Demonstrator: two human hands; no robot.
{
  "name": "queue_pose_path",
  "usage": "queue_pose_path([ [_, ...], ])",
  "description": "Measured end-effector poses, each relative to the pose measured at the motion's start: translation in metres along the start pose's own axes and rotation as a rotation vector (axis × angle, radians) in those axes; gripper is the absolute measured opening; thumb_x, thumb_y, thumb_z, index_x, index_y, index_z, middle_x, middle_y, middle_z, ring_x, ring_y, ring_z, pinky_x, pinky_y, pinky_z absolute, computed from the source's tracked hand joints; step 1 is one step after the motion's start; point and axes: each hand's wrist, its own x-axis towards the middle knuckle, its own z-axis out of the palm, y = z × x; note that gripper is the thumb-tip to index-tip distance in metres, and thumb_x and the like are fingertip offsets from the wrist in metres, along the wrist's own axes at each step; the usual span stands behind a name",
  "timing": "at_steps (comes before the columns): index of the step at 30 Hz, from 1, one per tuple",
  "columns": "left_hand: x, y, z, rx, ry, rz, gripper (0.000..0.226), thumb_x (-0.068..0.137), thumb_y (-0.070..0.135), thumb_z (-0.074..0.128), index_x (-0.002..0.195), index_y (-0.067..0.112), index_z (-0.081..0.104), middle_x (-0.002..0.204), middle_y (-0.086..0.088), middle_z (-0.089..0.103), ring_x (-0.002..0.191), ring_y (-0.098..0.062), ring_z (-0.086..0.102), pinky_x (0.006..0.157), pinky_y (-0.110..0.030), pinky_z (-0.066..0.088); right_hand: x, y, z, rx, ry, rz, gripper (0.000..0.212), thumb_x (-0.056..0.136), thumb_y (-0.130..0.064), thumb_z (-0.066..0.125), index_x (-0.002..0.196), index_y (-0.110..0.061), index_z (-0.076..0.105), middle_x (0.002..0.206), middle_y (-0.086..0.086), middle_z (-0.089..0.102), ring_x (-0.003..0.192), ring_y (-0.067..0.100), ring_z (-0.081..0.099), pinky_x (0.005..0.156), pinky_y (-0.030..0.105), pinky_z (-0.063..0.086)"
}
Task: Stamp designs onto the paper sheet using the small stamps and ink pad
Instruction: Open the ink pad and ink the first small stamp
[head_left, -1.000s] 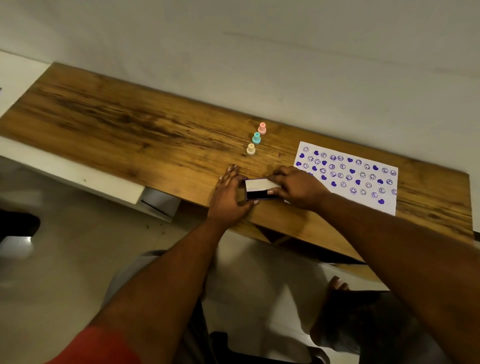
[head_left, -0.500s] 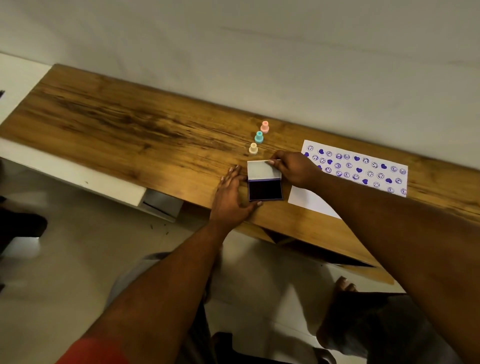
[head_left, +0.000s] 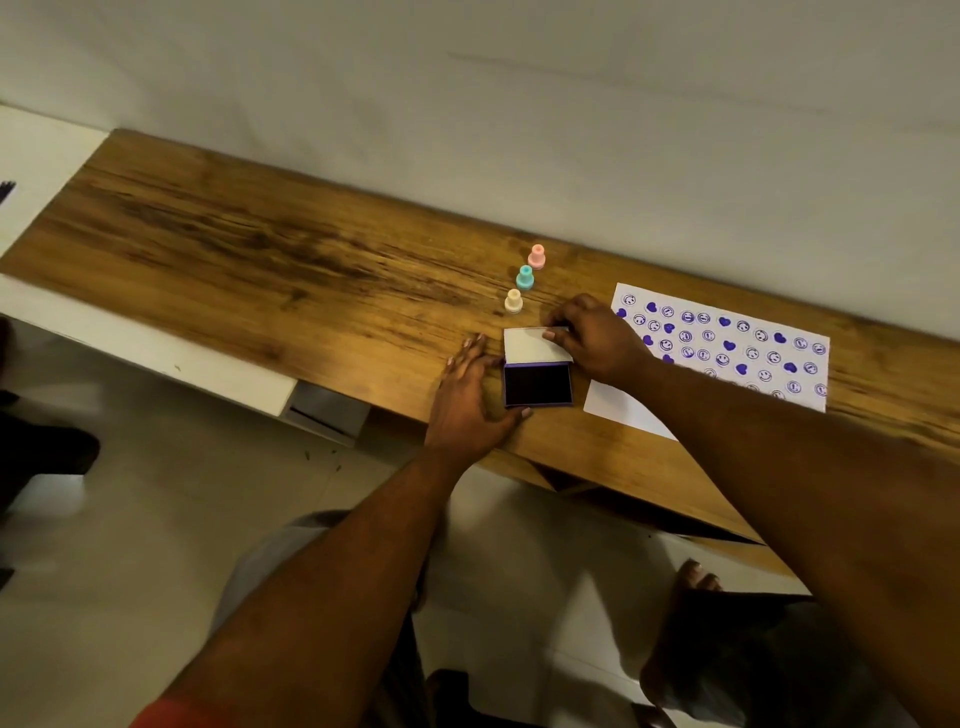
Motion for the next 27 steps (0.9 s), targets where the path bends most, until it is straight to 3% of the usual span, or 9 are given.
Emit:
queue_pose_path([
  [6,0.000,-0.001,0.001,-0.012,0.006,-0.005,0.083,0.079,0.054,0.087,0.147,0.023,0.051,0.173,-0.001,0.027,0.161,-0.018,0.016,0.129,-0.040,0.016,0.015,-0.023,-0.009,-0.070,0.290,-0.021,0.036,0.097,-0.041,0.064,0.128,-0.023,0.065,0.118,-0.001,0.068,0.100,0.018,0.062,0.075,0.028,0.048],
  [10,-0.002,-0.003,0.002,-0.063,0.033,0.004,0.084,0.077,0.056,0.087,0.145,0.020,0.053,0.170,-0.002,0.034,0.160,-0.018,0.020,0.130,-0.048,0.023,0.038,-0.053,-0.005,-0.233,0.245,-0.052,0.036,0.094,-0.043,0.065,0.122,-0.021,0.068,0.112,0.009,0.072,0.100,0.029,0.066,0.075,0.032,0.049],
  [15,-0.006,0.000,-0.003,-0.175,0.085,-0.058,0.086,0.080,0.056,0.085,0.149,0.019,0.051,0.165,-0.001,0.042,0.154,-0.017,0.035,0.122,-0.038,0.036,0.053,-0.069,0.011,-0.306,0.190,0.047,0.025,0.099,-0.035,0.061,0.113,-0.018,0.071,0.103,0.007,0.073,0.093,0.026,0.068,0.073,0.031,0.053],
  [19,-0.003,0.006,-0.013,-0.202,0.236,-0.121,0.070,0.092,0.041,0.079,0.151,0.018,0.052,0.157,-0.001,0.053,0.145,-0.017,0.047,0.118,-0.039,0.043,0.054,-0.083,0.018,-0.141,0.126,0.022,0.025,0.097,-0.034,0.065,0.110,-0.015,0.074,0.102,0.005,0.074,0.092,0.022,0.069,0.080,0.034,0.058],
  [22,0.007,0.009,-0.021,-0.172,0.307,-0.187,0.068,0.093,0.041,0.074,0.153,0.019,0.052,0.150,-0.004,0.059,0.139,-0.024,0.053,0.116,-0.044,0.042,0.046,-0.092,0.019,-0.012,0.099,-0.073,0.027,0.094,-0.037,0.068,0.108,-0.015,0.074,0.097,0.001,0.075,0.086,0.015,0.067,0.077,0.032,0.056],
  [27,0.018,0.005,-0.029,-0.063,0.394,-0.149,0.039,0.094,0.030,0.073,0.131,0.020,0.072,0.128,-0.003,0.074,0.128,-0.029,0.061,0.110,-0.053,0.045,0.033,-0.092,0.018,0.076,0.077,-0.147,0.026,0.094,-0.040,0.069,0.105,-0.016,0.074,0.090,-0.003,0.073,0.078,0.009,0.064,0.068,0.029,0.054],
])
